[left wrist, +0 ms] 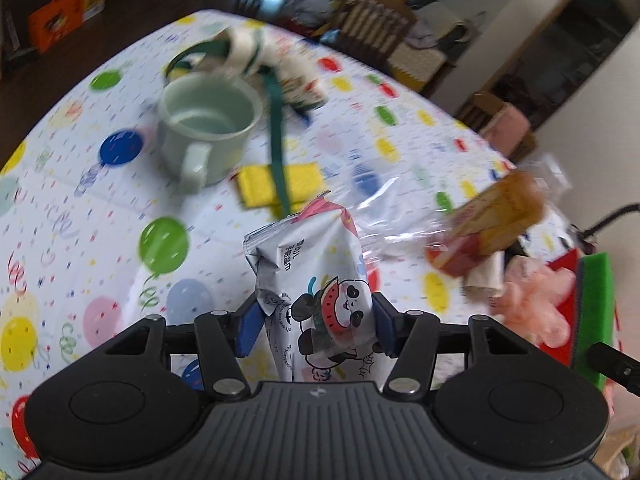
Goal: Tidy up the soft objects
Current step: 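Carry the sponge with the right tool while the left tool carries the bag into the box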
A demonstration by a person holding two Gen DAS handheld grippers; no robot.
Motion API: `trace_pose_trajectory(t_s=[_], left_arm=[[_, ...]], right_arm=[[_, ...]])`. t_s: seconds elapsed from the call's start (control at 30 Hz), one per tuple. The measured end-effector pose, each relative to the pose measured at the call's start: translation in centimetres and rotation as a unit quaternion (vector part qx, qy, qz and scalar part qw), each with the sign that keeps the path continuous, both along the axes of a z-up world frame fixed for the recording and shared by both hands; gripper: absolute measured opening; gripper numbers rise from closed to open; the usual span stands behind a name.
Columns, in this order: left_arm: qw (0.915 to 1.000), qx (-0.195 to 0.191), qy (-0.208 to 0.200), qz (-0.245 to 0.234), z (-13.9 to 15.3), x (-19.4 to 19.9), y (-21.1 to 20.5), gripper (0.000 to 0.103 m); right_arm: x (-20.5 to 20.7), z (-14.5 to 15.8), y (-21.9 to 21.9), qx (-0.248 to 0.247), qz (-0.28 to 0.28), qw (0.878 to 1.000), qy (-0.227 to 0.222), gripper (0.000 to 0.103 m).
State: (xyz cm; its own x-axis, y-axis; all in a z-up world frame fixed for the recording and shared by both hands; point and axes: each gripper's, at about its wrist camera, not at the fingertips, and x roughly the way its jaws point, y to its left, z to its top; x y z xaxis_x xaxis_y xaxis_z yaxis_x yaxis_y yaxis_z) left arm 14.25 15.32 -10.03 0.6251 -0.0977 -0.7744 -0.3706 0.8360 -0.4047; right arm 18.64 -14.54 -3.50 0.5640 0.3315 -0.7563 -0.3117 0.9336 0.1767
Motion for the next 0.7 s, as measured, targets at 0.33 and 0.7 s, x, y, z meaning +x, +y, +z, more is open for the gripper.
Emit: trace_pose_trajectory(t_s=[0.33, 0.7], left_arm=[[0.9937, 0.019, -0.043, -0.102, 6.4, 2.0, -5.5, 0.056], [0.9840, 0.037, -0.071, -0.159, 10.4, 7.5, -15.8, 0.057]], right_arm=[[-0.2, 3.8, -4.4, -0.014, 0.000, 1.000, -0.028, 0.064], [3.5, 4.1, -12.4, -0.027, -0.019, 0.999, -0.024, 0.064]])
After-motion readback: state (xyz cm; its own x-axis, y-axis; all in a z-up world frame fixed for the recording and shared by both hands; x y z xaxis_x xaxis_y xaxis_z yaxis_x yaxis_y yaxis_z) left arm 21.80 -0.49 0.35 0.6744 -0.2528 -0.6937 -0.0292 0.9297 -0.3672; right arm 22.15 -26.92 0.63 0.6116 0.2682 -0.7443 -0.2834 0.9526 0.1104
